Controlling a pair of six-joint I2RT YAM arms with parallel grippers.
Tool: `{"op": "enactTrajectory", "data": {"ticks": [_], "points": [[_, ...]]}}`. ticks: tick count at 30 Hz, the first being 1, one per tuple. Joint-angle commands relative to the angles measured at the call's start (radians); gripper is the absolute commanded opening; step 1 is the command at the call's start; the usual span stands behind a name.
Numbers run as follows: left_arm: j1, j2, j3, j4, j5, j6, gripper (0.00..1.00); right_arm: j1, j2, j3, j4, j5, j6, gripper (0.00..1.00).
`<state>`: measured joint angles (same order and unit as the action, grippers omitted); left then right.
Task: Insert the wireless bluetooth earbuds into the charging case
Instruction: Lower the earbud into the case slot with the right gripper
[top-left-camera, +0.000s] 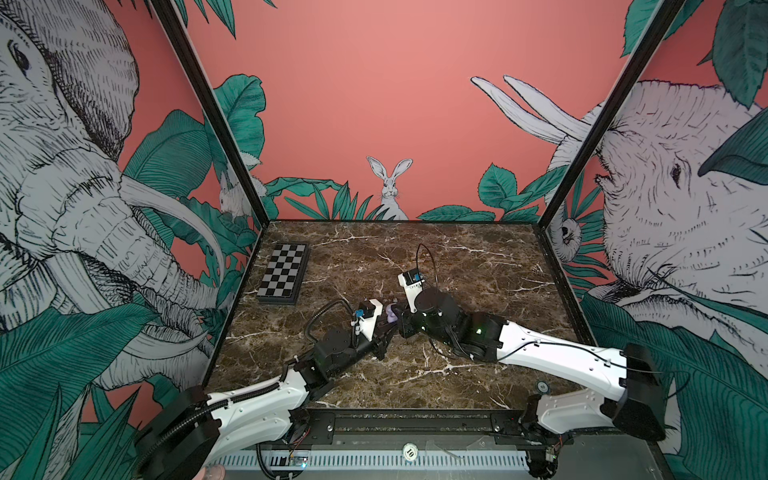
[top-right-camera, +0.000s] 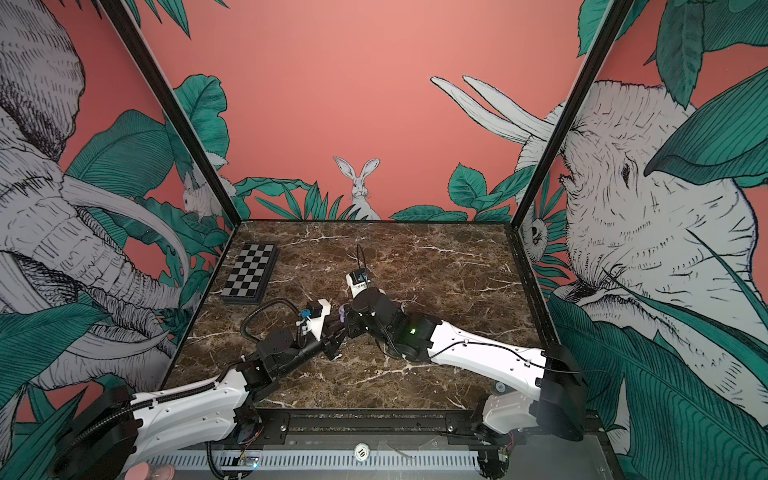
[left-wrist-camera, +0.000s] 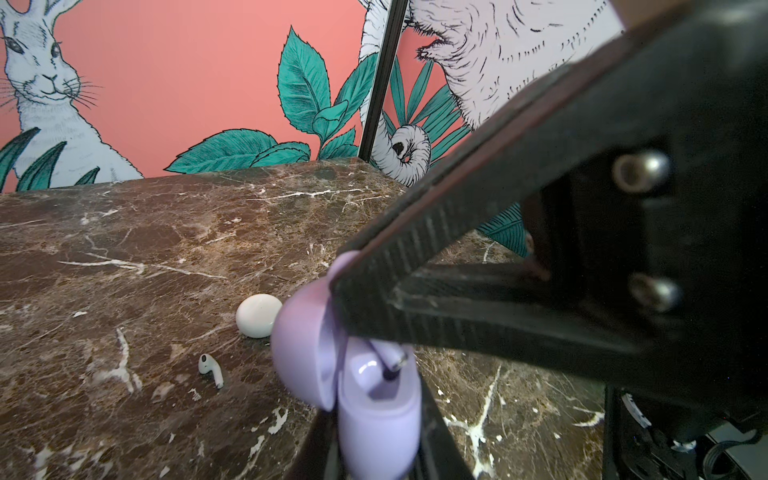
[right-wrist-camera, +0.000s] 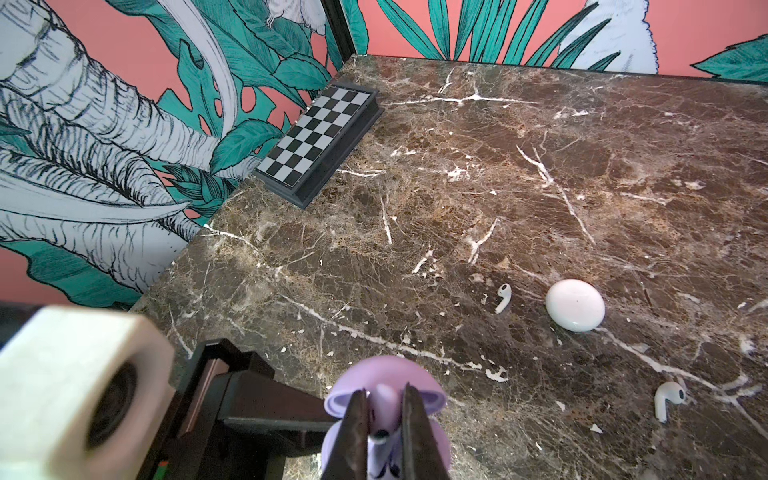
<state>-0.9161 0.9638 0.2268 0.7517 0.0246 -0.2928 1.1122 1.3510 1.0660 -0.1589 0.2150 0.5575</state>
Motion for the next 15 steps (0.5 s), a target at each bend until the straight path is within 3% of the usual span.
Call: {"op": "enactTrajectory", "data": {"ticks": [1,15], "points": [[-0.004,-0.028,0.015,0.063,-0.024,-0.017,0.0,0.012,-0.018,-0.023,-0.001,0.012,-0.009,0.05],[-0.004,-0.045,0.013,0.068,-0.054,-0.037,0.0,0.024,-0.039,-0.04,0.01,0.004,-0.03,0.05]]}}
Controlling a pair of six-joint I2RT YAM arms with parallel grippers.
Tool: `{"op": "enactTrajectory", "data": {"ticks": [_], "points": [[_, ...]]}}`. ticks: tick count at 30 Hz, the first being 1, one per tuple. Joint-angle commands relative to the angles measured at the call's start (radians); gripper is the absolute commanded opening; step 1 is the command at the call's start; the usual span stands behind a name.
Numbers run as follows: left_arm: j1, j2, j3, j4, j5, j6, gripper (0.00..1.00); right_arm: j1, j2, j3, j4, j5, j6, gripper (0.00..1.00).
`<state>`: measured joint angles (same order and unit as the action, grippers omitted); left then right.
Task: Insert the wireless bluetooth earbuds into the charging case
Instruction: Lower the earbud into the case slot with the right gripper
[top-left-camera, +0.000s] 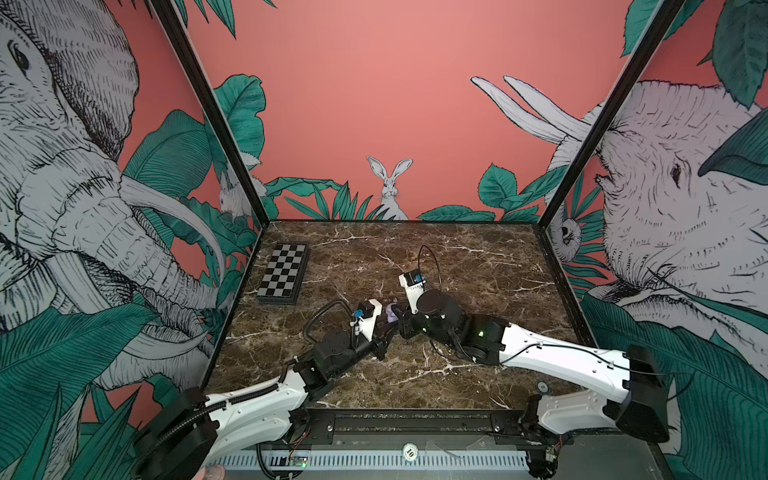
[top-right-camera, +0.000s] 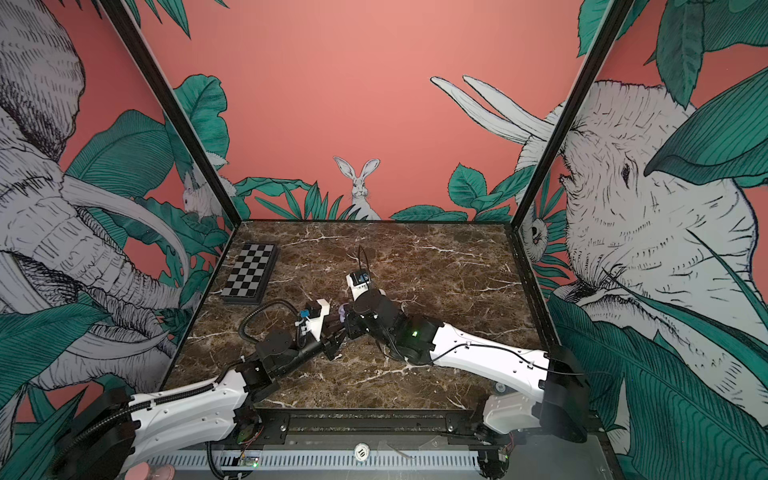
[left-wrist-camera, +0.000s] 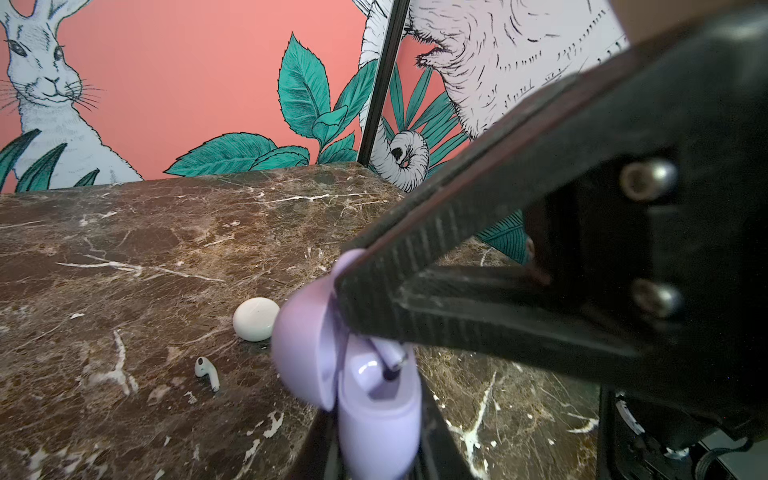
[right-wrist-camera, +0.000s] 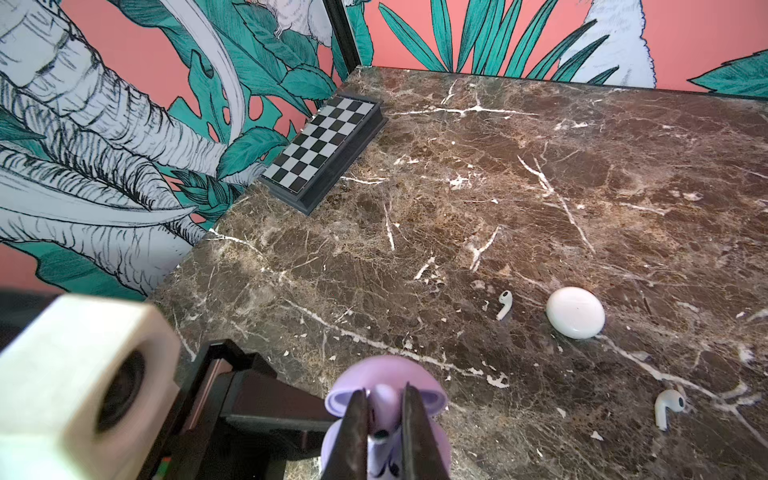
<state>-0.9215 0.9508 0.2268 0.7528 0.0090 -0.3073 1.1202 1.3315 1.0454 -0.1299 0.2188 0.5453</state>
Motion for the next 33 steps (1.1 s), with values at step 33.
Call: {"op": "enactTrajectory", "data": {"ticks": [33], "points": [[0.001,-0.06,-0.003,0.095,-0.072,-0.044,0.0,0.056,-0.069,-0.071,0.038,-0.016,-0.1,0.06]]}}
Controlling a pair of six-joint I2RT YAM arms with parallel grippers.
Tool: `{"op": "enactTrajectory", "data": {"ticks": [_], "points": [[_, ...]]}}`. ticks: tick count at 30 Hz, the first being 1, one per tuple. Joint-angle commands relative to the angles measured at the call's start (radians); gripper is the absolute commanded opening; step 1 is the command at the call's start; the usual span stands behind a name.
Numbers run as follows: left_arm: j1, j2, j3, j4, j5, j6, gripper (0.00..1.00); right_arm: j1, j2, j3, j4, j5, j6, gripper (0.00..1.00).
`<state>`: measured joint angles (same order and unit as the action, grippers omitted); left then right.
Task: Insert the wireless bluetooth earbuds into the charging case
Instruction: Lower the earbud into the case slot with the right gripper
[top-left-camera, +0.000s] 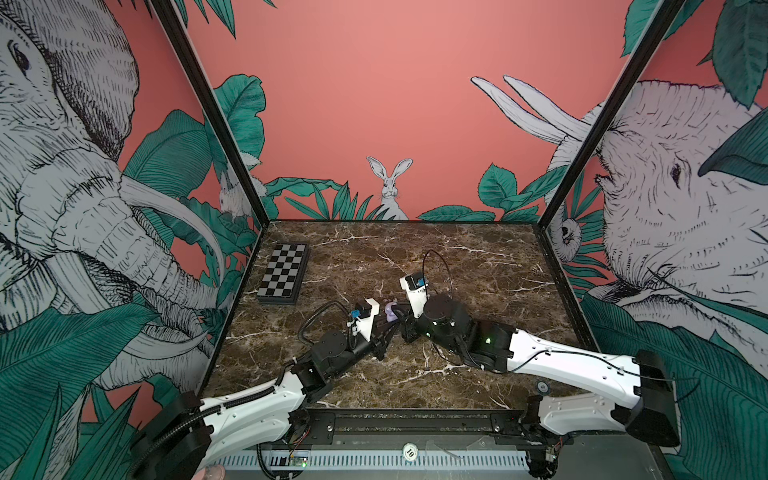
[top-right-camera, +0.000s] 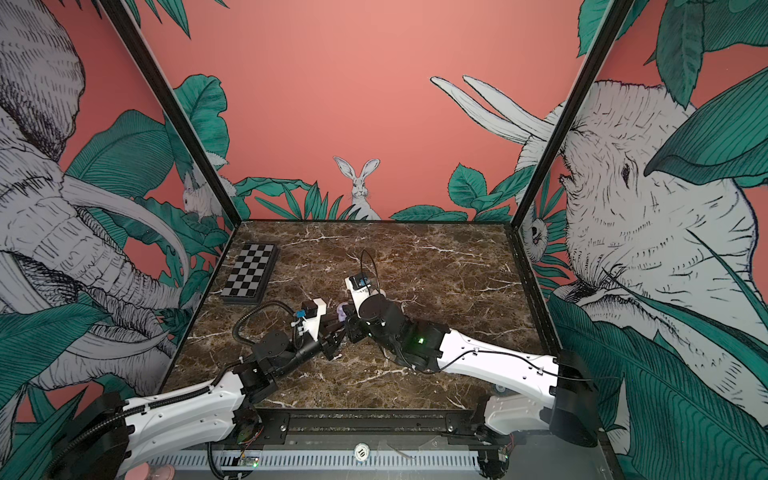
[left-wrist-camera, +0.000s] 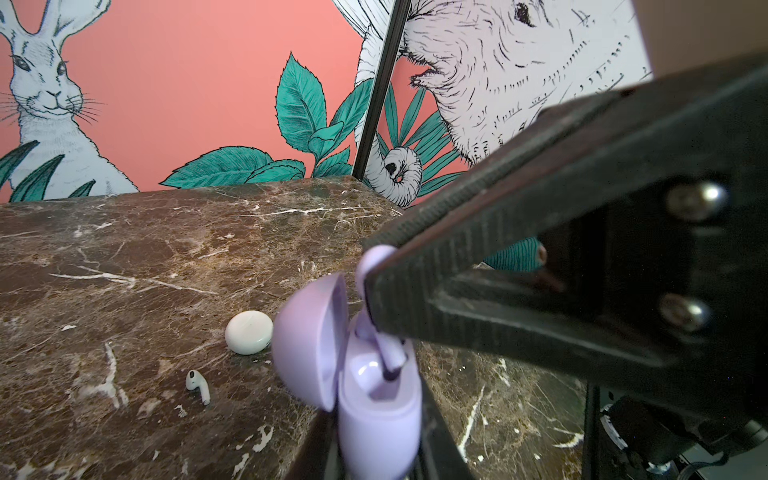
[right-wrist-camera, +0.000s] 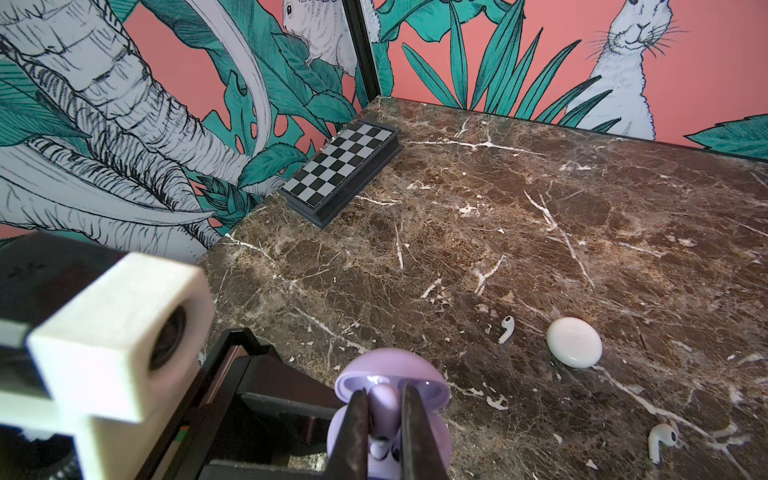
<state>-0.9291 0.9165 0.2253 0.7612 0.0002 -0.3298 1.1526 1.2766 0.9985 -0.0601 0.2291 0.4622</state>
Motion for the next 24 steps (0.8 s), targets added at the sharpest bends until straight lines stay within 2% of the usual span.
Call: {"op": "enactTrajectory", "data": {"ticks": [1,24], "points": [[0.009,-0.027,-0.001,0.089,-0.063,-0.022,0.0,0.025,-0.014,-0.024,-0.032,-0.027,-0.019,0.06],[0.009,-0.03,-0.011,0.119,-0.036,0.059,0.0,0.029,-0.01,-0.015,-0.057,-0.013,-0.028,0.05]]}}
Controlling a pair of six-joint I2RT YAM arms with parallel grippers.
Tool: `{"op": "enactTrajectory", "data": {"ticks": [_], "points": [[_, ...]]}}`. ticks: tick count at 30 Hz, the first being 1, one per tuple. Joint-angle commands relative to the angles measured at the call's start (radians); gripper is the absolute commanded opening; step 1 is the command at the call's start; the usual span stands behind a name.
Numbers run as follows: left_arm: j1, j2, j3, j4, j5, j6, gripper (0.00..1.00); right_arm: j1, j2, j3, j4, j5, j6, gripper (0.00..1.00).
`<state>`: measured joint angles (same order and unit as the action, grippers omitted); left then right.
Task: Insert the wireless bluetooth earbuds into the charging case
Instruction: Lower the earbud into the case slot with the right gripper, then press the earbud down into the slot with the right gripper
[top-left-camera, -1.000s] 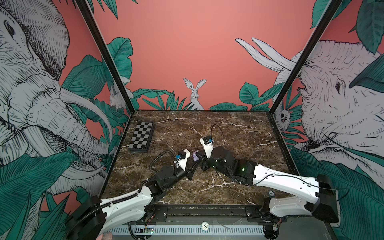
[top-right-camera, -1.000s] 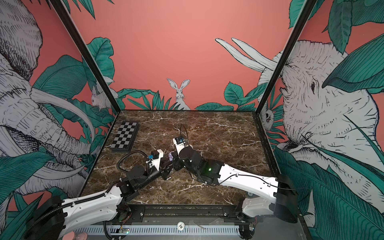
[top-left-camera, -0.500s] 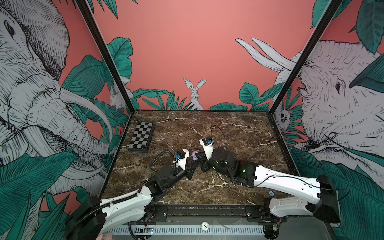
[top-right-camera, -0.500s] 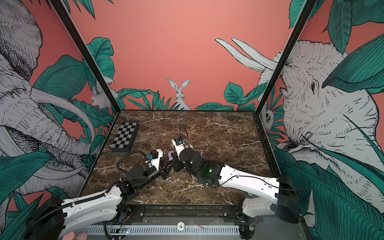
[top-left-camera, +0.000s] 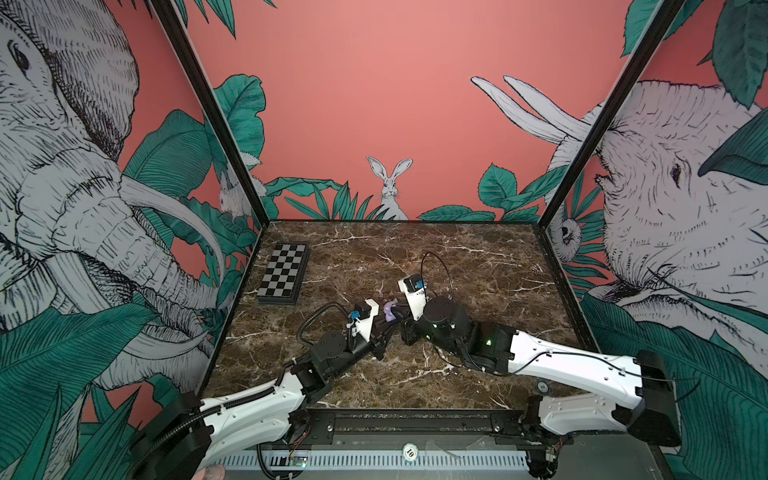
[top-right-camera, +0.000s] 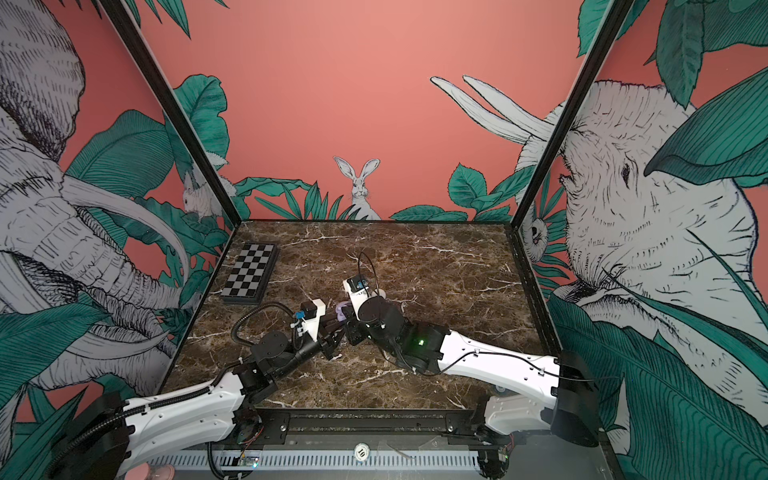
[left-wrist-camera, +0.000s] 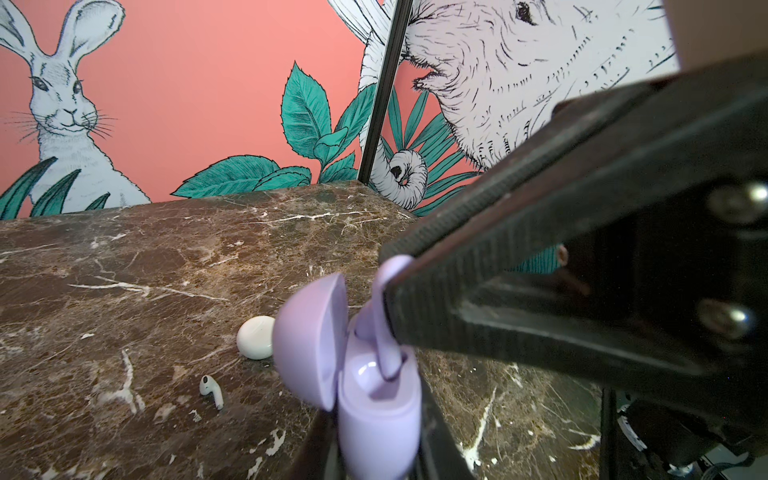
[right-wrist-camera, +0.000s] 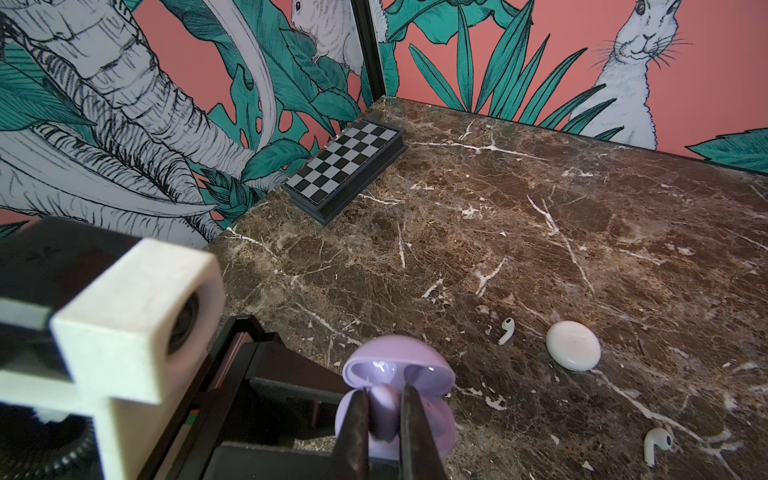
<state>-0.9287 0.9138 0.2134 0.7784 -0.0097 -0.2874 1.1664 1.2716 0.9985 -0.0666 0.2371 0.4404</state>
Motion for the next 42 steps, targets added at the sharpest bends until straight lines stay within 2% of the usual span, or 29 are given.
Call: {"op": "enactTrajectory", "data": {"ticks": [1,42], "points": [[0.008,-0.03,-0.002,0.104,-0.026,0.019,0.0,0.015,-0.003,-0.016,-0.051,-0.023,-0.006,0.05],[0.008,-0.042,-0.007,0.103,0.001,0.058,0.0,0.017,0.02,-0.022,-0.047,-0.032,0.035,0.07]]}}
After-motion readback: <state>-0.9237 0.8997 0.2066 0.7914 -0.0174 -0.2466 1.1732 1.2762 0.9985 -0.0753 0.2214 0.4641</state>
